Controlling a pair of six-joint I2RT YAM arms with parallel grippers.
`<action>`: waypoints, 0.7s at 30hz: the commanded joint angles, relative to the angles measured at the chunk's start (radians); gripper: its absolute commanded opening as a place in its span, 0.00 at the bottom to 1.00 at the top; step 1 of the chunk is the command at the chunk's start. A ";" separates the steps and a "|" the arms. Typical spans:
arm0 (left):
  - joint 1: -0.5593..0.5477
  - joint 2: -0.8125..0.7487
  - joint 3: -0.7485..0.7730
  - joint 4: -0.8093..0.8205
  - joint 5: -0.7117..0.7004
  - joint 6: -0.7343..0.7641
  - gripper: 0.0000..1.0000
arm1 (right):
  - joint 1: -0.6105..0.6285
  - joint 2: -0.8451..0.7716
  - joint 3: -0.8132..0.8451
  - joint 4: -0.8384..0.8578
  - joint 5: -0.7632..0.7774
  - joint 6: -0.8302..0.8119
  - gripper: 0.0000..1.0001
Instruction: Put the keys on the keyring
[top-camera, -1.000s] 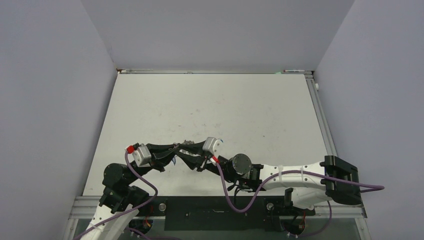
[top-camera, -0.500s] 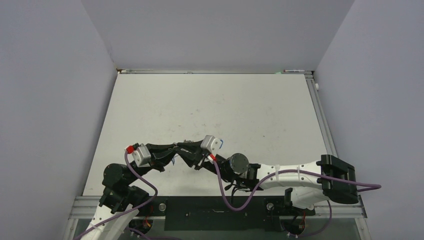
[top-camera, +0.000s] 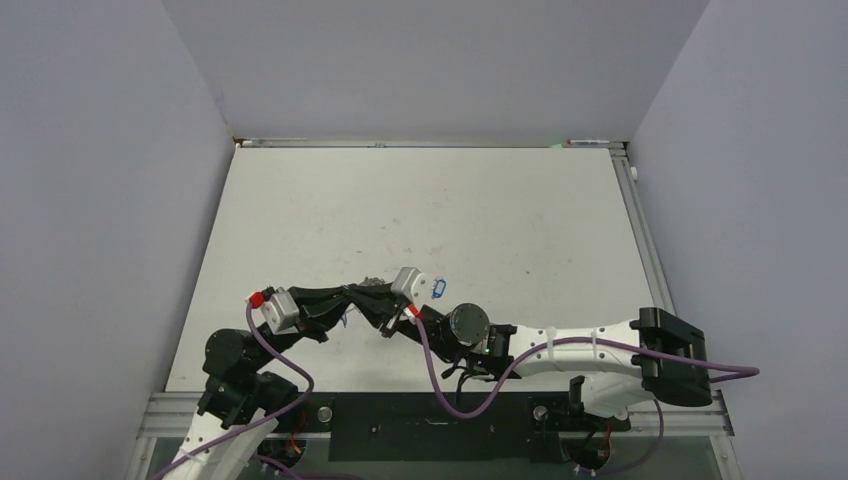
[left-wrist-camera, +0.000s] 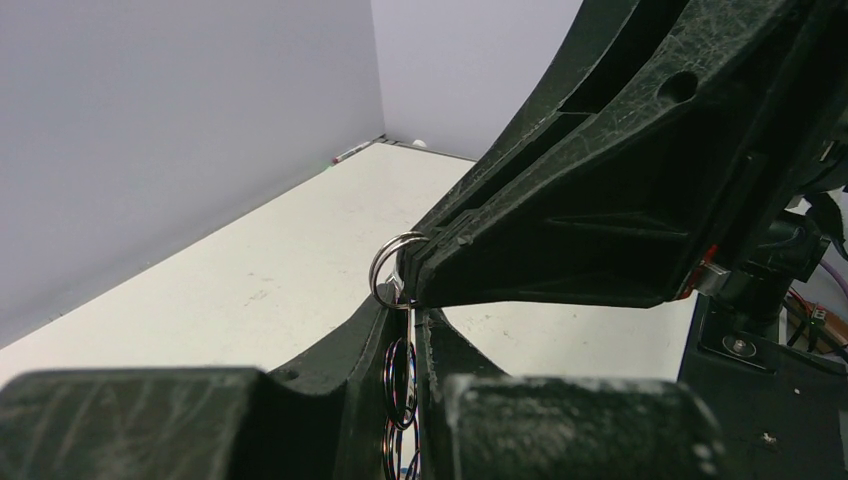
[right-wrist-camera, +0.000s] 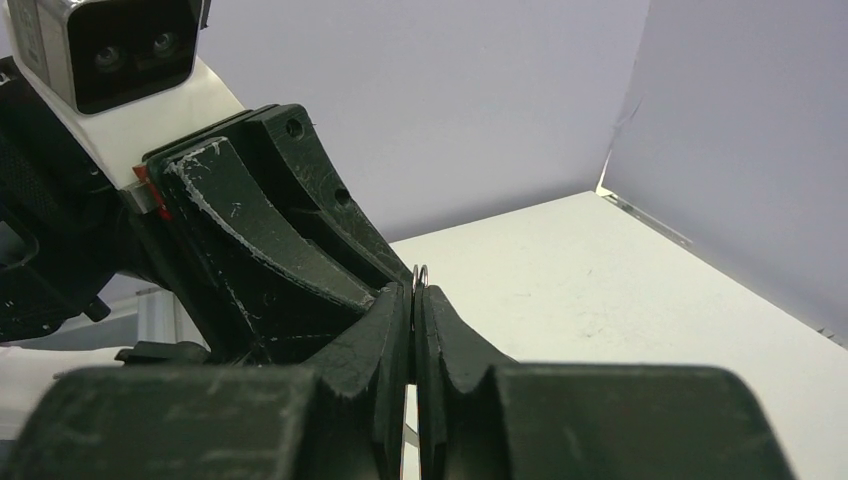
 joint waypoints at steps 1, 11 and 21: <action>0.001 -0.030 0.036 0.082 0.017 0.012 0.01 | 0.005 -0.019 0.057 -0.091 -0.018 -0.049 0.05; -0.002 -0.053 0.020 0.088 0.088 0.039 0.43 | -0.091 -0.165 0.062 -0.370 -0.193 -0.168 0.05; -0.002 -0.044 0.085 -0.094 0.188 0.110 0.50 | -0.136 -0.293 0.042 -0.607 -0.270 -0.275 0.05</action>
